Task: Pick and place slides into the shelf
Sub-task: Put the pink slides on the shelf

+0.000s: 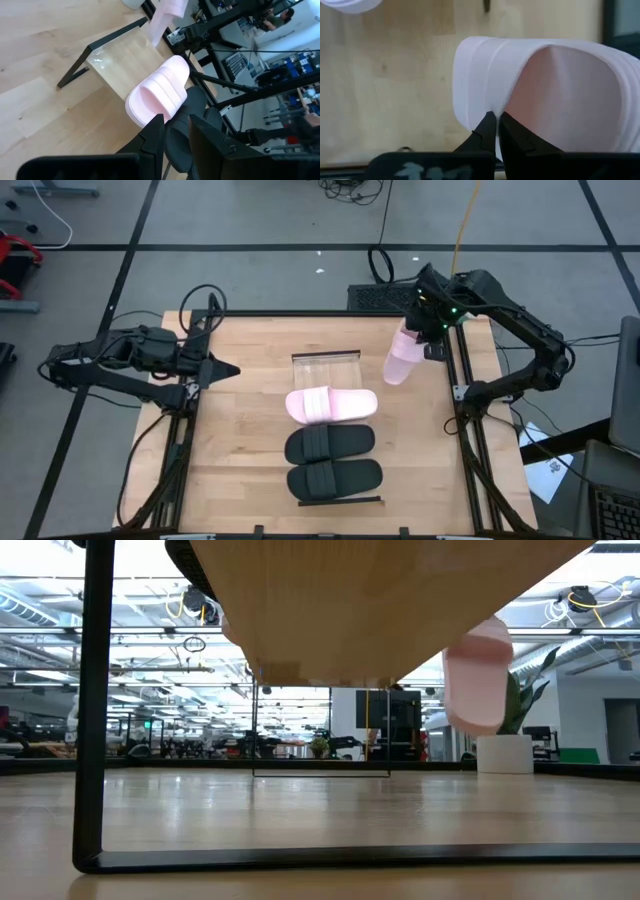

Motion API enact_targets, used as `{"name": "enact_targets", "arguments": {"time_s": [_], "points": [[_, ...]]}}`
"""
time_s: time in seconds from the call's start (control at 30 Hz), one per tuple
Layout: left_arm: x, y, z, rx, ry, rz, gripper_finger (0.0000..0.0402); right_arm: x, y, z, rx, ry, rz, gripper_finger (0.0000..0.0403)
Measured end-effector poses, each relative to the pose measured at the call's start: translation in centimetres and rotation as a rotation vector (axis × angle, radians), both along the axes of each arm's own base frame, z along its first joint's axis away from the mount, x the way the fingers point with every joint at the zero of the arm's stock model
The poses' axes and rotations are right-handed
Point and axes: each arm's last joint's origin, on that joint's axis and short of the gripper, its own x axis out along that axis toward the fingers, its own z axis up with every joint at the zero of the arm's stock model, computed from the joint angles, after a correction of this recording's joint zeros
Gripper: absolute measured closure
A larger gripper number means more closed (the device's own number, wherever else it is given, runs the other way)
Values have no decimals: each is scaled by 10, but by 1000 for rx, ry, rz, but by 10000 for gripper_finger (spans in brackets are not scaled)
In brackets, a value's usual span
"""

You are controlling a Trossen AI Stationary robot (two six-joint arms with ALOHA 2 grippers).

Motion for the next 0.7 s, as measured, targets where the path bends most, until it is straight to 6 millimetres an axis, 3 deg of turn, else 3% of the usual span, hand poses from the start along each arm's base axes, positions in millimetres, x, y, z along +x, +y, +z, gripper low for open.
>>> {"name": "enact_targets", "arguments": {"time_s": [0.47, 0.7], "points": [[2, 0, 0, -45, 1, 21, 319, -4, 27, 76, -448, -113, 241, 403], [3, 0, 2, -53, -21, 23, 319, -4, 37, 91, -657, -62, 387, 403]]}}
